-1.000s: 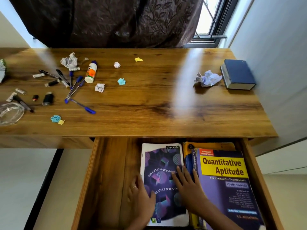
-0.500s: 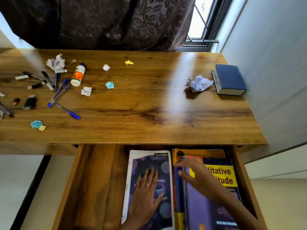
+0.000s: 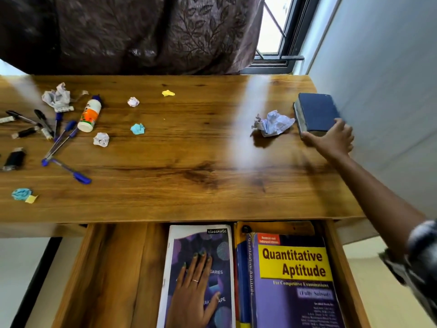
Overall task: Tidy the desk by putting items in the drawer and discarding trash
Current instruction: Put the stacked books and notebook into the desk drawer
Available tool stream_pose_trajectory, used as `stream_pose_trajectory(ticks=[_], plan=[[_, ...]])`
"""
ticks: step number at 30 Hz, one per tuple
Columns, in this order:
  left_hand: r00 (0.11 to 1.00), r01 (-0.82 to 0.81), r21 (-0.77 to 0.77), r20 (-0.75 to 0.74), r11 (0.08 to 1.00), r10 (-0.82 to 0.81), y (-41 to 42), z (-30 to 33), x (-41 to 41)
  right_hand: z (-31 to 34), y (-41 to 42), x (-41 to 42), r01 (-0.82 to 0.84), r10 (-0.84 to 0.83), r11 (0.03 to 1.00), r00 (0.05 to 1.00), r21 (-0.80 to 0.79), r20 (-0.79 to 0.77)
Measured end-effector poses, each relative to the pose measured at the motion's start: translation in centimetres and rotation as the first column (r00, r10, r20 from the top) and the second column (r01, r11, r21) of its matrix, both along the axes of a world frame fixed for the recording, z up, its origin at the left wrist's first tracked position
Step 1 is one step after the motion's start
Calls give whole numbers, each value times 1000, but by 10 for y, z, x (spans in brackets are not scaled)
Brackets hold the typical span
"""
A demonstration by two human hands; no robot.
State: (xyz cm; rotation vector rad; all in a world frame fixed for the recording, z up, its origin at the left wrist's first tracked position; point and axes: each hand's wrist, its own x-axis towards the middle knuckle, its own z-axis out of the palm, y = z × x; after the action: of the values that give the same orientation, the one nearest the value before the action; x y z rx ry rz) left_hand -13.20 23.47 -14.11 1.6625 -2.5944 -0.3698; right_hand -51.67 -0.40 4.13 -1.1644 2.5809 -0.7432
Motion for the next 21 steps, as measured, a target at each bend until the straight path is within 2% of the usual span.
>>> stream_pose_trajectory(ticks=[3, 5, 10, 15, 21], plan=[[1000, -5, -10, -15, 1000, 5, 0, 0, -1, -13, -22, -8, 121, -122, 992, 992, 23, 41], [1000, -14, -10, -7, 1000, 14, 0, -2, -1, -21, -31, -6, 177, -177, 984, 984, 7, 13], [1000, -15, -4, 25, 1000, 15, 2, -2, 0, -25, -25, 0, 224, -224, 974, 975, -26, -2], [1000, -28, 33, 2, 999, 28, 4, 5, 0, -28, 38, 17, 183, -187, 978, 982, -105, -30], [995, -72, 67, -61, 995, 76, 9, 13, -4, -33, 134, 54, 113, -119, 989, 991, -90, -63]])
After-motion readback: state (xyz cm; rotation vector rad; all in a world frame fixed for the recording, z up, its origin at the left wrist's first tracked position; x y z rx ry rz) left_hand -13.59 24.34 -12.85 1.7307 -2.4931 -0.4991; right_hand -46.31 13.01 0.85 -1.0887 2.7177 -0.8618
